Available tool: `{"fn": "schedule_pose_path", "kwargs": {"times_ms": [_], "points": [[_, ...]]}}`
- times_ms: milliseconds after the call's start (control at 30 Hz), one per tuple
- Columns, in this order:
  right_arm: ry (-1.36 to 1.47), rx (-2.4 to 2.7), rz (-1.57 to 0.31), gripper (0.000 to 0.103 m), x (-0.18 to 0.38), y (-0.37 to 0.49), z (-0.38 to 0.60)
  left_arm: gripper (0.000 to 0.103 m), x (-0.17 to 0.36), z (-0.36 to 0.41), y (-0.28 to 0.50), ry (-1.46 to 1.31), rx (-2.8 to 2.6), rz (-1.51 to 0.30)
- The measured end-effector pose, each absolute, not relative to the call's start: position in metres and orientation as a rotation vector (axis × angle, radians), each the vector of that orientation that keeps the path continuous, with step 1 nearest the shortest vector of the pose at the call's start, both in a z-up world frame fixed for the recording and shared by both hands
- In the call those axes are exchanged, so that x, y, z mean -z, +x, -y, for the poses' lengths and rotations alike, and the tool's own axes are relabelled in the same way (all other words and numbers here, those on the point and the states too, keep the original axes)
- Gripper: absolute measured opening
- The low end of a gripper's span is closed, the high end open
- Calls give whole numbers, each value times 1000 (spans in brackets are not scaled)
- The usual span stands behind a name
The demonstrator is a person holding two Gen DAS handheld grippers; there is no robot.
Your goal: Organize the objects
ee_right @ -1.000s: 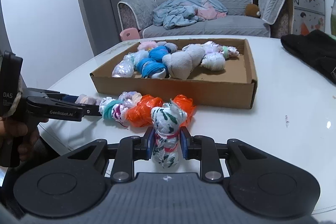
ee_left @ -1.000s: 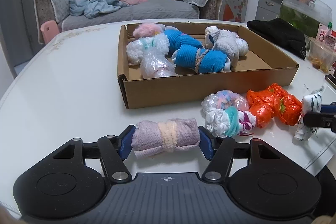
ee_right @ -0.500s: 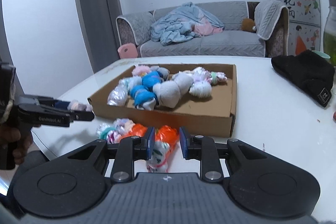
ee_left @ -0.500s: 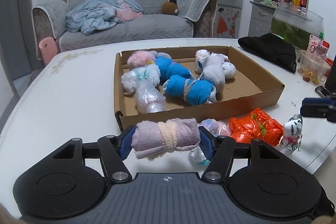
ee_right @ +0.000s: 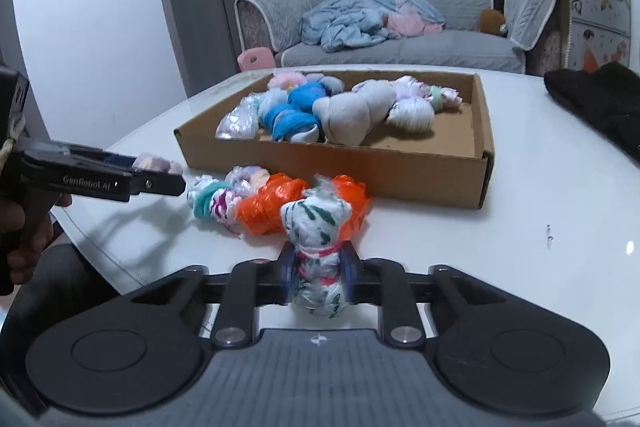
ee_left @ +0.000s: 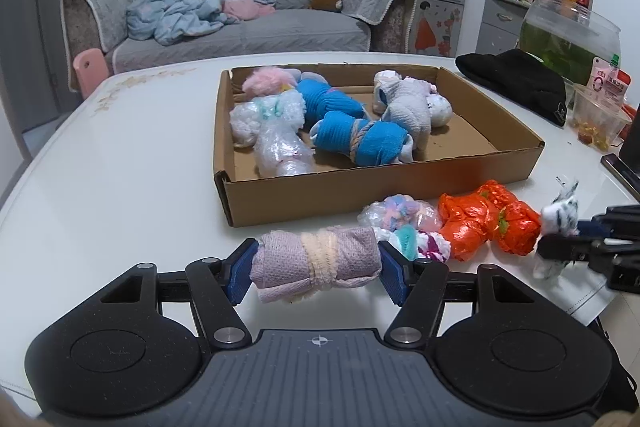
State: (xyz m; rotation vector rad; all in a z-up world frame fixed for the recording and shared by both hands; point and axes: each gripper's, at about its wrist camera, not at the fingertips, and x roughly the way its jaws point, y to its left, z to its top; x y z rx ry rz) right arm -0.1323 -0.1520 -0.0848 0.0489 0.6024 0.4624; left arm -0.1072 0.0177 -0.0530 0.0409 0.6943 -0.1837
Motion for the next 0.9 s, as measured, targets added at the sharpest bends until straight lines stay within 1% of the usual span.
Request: {"fn": "schedule_pose_path", "kwargs": {"times_ms": [167,300,467,600,733,900], "points": [[53,-459,-580,20,67,-136,164,68,46,-11,-107,46,212,-689],[43,-457,-539,20,40,-128,178,68,23,6,-103,92,267,-644],[17,-452,-489,20,7,-104,192,68,-9,32,-81,90,339,-609],[-7,-449,-489,20,-6,-75,199,68,-21,61,-55,122,389,-605],[-15,-467,-528,20,-3,-46,206,68,-15,91,-26,109,469,-662],[4,-497,-617,20,15,-10,209,68,13,113,17,82,515,-778]]}}
